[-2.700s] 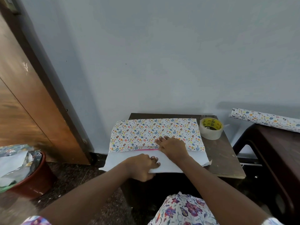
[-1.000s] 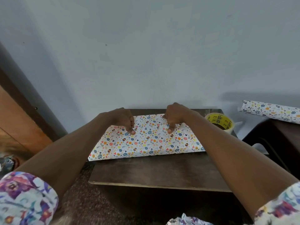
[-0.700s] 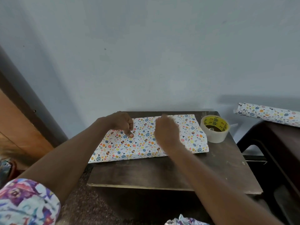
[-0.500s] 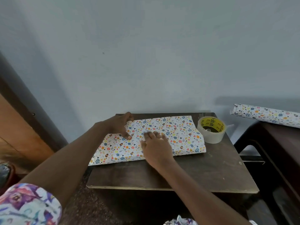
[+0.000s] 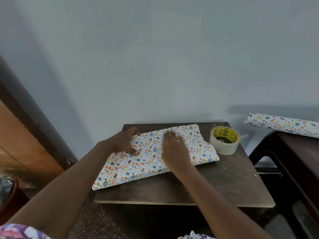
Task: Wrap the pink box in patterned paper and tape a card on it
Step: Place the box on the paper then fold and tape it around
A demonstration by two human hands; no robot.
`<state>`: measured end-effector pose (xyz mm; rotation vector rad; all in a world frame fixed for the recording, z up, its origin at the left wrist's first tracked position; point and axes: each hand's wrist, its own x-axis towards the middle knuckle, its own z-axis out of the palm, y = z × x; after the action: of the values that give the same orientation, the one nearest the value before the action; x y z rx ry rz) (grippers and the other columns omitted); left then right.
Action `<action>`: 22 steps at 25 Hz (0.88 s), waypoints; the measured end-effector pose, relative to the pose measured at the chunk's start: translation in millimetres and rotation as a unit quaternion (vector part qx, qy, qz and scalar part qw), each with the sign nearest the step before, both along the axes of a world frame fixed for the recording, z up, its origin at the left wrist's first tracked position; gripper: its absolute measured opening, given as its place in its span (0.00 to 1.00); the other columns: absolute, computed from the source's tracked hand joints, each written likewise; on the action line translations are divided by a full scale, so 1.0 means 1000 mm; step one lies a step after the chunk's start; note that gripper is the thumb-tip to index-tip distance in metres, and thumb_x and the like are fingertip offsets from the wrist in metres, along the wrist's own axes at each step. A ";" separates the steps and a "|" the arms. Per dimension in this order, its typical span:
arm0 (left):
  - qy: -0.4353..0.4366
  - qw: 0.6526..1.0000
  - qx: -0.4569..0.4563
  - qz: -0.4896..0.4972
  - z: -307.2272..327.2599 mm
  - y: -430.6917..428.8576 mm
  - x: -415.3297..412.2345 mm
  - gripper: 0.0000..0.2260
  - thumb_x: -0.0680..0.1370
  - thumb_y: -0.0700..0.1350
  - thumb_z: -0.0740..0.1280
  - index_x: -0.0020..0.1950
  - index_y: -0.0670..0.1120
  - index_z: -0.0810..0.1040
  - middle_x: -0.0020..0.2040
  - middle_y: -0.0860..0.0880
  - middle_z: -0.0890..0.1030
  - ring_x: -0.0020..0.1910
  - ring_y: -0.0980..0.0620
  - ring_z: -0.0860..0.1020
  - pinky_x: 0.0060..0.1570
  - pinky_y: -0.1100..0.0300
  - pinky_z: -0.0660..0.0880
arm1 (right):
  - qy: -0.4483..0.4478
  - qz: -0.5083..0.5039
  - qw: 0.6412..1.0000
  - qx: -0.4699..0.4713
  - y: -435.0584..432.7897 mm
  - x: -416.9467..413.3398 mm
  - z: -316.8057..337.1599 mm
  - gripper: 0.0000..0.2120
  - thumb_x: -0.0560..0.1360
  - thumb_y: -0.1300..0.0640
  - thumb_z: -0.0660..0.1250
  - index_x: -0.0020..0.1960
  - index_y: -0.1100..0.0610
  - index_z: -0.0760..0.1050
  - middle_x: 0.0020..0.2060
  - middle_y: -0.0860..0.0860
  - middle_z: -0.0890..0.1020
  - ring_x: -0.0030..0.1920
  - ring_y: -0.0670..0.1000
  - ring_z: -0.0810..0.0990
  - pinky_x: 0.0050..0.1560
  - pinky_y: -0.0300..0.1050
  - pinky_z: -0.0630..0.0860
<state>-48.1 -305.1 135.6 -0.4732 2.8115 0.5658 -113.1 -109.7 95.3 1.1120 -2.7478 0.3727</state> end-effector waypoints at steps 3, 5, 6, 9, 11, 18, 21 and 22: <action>0.002 1.000 0.009 0.010 -0.001 0.002 0.010 0.33 0.70 0.50 0.74 0.68 0.49 0.59 0.67 0.45 0.69 0.62 0.46 0.69 0.56 0.61 0.64 | -0.089 0.090 0.992 0.031 -0.012 0.020 -0.008 0.27 0.82 0.47 0.47 0.77 0.59 0.49 0.76 0.53 0.54 0.76 0.52 0.50 0.74 0.48 0.47; -0.005 1.000 0.014 0.012 -0.005 0.002 0.014 0.34 0.72 0.50 0.72 0.72 0.50 0.57 0.70 0.45 0.67 0.66 0.45 0.68 0.60 0.58 0.64 | -0.112 0.077 0.989 0.057 -0.013 0.018 -0.010 0.28 0.82 0.44 0.46 0.77 0.57 0.48 0.77 0.52 0.52 0.76 0.51 0.49 0.74 0.47 0.47; -0.017 1.000 0.002 0.008 -0.008 0.004 0.014 0.35 0.74 0.50 0.70 0.74 0.50 0.54 0.72 0.44 0.64 0.68 0.44 0.66 0.64 0.56 0.63 | -0.110 0.075 0.988 0.075 -0.013 0.016 -0.009 0.28 0.82 0.44 0.46 0.77 0.58 0.48 0.77 0.52 0.52 0.76 0.52 0.49 0.74 0.47 0.47; -0.046 0.998 -0.051 0.006 -0.014 0.020 0.008 0.32 0.80 0.51 0.61 0.77 0.51 0.47 0.77 0.43 0.51 0.76 0.44 0.51 0.72 0.50 0.53 | -0.120 0.084 0.985 0.087 -0.015 0.016 -0.007 0.28 0.82 0.45 0.46 0.77 0.59 0.49 0.76 0.54 0.53 0.76 0.53 0.51 0.74 0.49 0.49; -0.056 0.995 -0.082 0.015 -0.016 0.032 0.002 0.30 0.80 0.58 0.54 0.77 0.52 0.44 0.78 0.44 0.44 0.77 0.46 0.43 0.73 0.44 0.46 | -0.134 0.081 0.985 0.077 -0.016 0.014 -0.009 0.27 0.82 0.46 0.46 0.77 0.59 0.50 0.76 0.54 0.54 0.76 0.54 0.51 0.74 0.49 0.49; 0.019 0.981 -0.185 0.063 -0.048 0.048 0.010 0.25 0.78 0.64 0.43 0.74 0.64 0.41 0.77 0.56 0.42 0.76 0.52 0.40 0.65 0.28 0.42 | -0.245 0.105 0.960 -0.083 0.011 -0.008 0.019 0.15 0.80 0.59 0.59 0.65 0.60 0.74 0.62 0.59 0.77 0.52 0.54 0.81 0.54 0.44 0.76; 0.036 0.980 -0.184 0.069 -0.048 0.047 0.009 0.24 0.79 0.63 0.44 0.75 0.64 0.43 0.78 0.57 0.45 0.77 0.53 0.43 0.65 0.28 0.43 | 0.026 -0.118 0.974 -0.191 0.049 -0.036 0.028 0.05 0.73 0.62 0.68 0.46 0.59 0.82 0.40 0.55 0.84 0.34 0.49 0.80 0.35 0.37 0.76; 0.034 0.979 -0.188 0.068 -0.048 0.048 0.009 0.24 0.79 0.62 0.44 0.75 0.64 0.43 0.77 0.57 0.46 0.77 0.53 0.44 0.65 0.28 0.43 | 0.082 -0.186 0.967 -0.152 0.062 -0.045 0.030 0.05 0.74 0.59 0.67 0.46 0.59 0.81 0.40 0.55 0.83 0.38 0.51 0.81 0.38 0.41 0.77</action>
<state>-38.8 -257.5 87.8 -0.7345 2.9753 0.0677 -158.3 -47.5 124.8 0.5133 -2.5623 0.5916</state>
